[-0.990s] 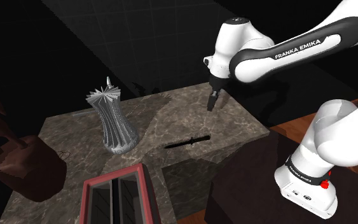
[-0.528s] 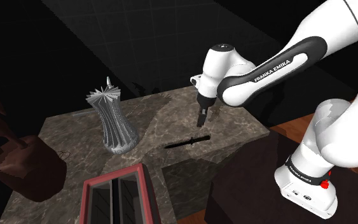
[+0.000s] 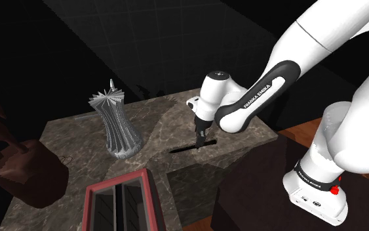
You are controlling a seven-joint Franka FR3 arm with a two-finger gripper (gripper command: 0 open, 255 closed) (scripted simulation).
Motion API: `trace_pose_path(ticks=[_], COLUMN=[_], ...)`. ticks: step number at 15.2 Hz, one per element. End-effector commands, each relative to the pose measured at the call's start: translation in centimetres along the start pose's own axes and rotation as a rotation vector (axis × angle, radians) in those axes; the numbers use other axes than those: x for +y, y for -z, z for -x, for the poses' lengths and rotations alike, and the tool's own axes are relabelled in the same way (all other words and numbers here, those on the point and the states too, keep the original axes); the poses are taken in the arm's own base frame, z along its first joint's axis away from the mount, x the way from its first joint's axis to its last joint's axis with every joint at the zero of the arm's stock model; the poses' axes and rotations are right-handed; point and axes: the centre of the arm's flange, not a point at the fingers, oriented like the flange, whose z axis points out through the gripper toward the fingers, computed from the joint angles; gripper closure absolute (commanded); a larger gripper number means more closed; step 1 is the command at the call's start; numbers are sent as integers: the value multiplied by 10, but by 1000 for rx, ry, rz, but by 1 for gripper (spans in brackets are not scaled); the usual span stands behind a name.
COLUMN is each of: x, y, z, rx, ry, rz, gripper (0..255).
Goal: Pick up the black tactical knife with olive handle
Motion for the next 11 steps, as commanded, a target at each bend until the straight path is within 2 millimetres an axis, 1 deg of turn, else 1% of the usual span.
trace_pose_path(ticks=[1,5,7,8,11], x=[-2,-3,-3,-3,-3], y=[-11,-32,-35,-35,-35], z=[1,5,6,6,6], rx=[2,2,2,2,2], ry=[5,5,5,5,5], rz=[-1,-1,-1,-1,-1], gripper=[0,0,0,255,255])
